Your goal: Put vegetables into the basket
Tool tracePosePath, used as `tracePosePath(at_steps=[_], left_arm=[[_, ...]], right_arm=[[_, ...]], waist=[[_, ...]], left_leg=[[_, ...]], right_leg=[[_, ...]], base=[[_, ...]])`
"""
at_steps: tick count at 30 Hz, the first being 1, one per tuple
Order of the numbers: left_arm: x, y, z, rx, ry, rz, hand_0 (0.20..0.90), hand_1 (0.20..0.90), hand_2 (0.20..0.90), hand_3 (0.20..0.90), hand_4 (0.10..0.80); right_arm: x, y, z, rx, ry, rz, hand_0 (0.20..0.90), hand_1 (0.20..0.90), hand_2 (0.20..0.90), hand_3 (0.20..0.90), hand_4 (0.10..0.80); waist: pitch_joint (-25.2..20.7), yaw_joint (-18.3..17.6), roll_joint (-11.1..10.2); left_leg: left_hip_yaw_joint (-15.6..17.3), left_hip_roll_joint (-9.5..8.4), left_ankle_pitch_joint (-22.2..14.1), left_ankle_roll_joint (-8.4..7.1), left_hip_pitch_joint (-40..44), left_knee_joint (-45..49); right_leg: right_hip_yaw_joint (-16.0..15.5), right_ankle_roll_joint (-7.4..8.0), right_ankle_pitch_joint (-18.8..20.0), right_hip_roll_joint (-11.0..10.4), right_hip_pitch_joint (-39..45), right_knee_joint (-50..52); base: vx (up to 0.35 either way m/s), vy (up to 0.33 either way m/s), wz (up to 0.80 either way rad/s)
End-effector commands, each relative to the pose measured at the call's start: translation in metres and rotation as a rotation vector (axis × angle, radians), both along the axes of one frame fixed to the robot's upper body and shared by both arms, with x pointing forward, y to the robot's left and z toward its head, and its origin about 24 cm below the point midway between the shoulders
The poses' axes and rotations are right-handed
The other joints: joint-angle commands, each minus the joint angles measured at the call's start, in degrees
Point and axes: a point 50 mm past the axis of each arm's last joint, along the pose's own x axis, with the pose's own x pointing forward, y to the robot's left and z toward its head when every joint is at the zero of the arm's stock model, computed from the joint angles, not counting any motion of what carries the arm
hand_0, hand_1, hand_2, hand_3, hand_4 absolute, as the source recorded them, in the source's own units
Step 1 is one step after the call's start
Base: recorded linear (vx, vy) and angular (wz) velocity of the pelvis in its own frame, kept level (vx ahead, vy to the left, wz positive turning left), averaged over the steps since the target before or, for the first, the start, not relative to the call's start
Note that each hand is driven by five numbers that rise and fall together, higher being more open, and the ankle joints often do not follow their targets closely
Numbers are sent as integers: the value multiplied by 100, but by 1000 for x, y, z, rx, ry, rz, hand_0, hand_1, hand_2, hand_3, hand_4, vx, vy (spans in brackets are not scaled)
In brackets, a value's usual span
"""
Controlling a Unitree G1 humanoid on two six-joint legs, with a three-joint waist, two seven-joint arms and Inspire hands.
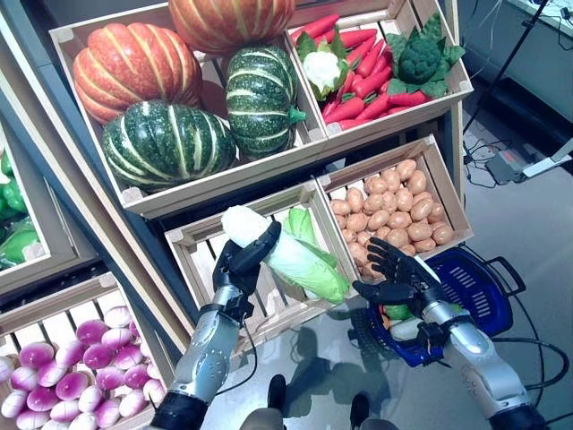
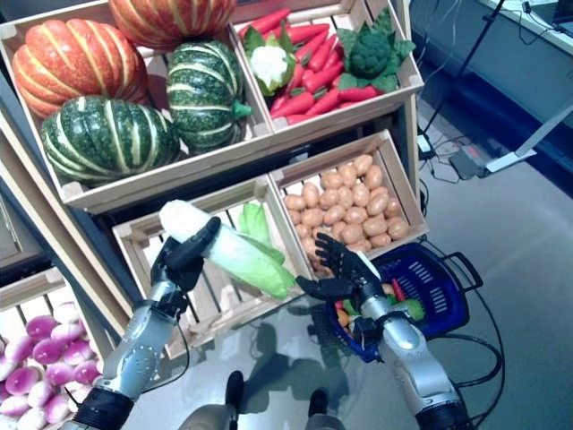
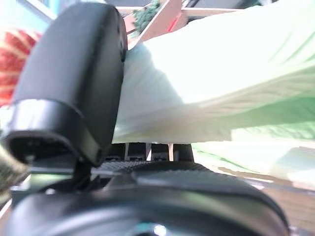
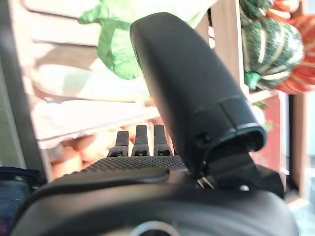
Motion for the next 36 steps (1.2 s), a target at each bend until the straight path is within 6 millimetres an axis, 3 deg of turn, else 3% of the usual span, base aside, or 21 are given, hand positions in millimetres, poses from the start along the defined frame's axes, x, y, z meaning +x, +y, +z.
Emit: tracePosePath(at_steps=[1, 13, 28, 36], left_arm=[[20, -10, 41, 119, -218, -126, 300, 300, 300, 300, 400], [20, -27, 27, 249, -164, -356, 300, 300, 300, 300, 400], [11, -47, 20, 100, -166, -502, 300, 300, 300, 300, 400], [7, -46, 19, 101, -173, -520, 300, 300, 300, 300, 400]], right_arm=[[16, 23, 38, 72, -89, 206, 900, 900, 900, 900, 800], [15, 53, 28, 183, 158, 424, 900, 900, 900, 900, 800], [-13, 92, 6, 337, 503, 749, 900, 900, 900, 900, 800], [-25, 90, -10, 245, 634, 802, 900, 900, 900, 900, 800]], waist=[[-665, 108, -241], [-898, 191, -274], [-1112, 207, -252], [-1184, 225, -259]], left_leg=[[81, -262, -421, 201, 115, 51], [60, -226, -377, 166, 261, -117], [106, -206, -395, 151, 314, -117], [79, -206, -394, 147, 327, -117]], right_leg=[[-33, -201, 373, -100, -246, 87], [-31, -155, 485, -130, -107, -110], [-2, -103, 514, -192, -77, -125], [22, -91, 516, -196, -67, -125]], base=[[0, 0, 0], [0, 1, 0], [0, 0, 0], [0, 0, 0]])
